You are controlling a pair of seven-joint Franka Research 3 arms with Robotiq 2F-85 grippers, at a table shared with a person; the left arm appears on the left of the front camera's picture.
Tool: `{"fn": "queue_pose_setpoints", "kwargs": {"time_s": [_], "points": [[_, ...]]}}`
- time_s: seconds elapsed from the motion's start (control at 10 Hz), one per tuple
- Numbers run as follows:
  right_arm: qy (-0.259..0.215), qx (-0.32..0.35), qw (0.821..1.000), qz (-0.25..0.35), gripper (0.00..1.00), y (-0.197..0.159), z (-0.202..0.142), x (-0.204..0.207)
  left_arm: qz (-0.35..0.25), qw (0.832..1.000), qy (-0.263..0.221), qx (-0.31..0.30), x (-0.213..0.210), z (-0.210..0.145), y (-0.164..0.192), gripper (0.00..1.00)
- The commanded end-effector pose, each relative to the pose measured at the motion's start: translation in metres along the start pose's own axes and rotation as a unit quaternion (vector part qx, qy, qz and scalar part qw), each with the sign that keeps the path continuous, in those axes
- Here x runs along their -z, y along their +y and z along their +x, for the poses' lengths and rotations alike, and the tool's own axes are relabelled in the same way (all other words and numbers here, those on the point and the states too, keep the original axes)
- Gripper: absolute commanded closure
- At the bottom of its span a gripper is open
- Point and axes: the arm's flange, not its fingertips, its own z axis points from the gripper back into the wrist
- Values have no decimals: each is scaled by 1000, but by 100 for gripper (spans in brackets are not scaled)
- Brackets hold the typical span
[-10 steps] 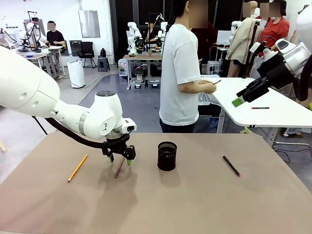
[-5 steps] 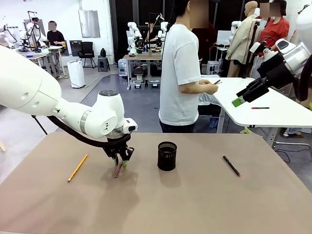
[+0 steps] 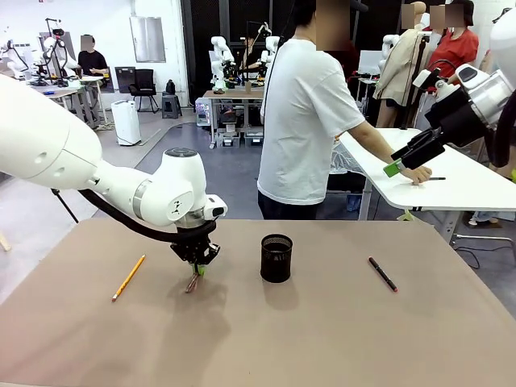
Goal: Place the pens into the pen holder.
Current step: Pick up a writing instrument from the table and place it into the Pen holder.
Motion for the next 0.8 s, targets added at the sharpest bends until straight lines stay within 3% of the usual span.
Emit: {"fn": "queue_pose_setpoints", "kwargs": {"time_s": [0.0, 0.2, 0.5, 0.7], "points": [[-1, -1, 1000, 1, 0, 0, 1, -1, -5, 1000, -6, -8, -9, 2, 1, 100], [-1, -1, 1000, 1, 0, 0, 1, -1, -75, 996, -31, -21, -39, -3, 6, 100], [-1, -1, 1000, 1, 0, 0, 1, -1, -184, 979, -87, 10, -97, -19, 12, 100], [-1, -1, 1000, 1, 0, 0, 1, -1, -257, 946, -170, 101, -128, -34, 15, 100]]}}
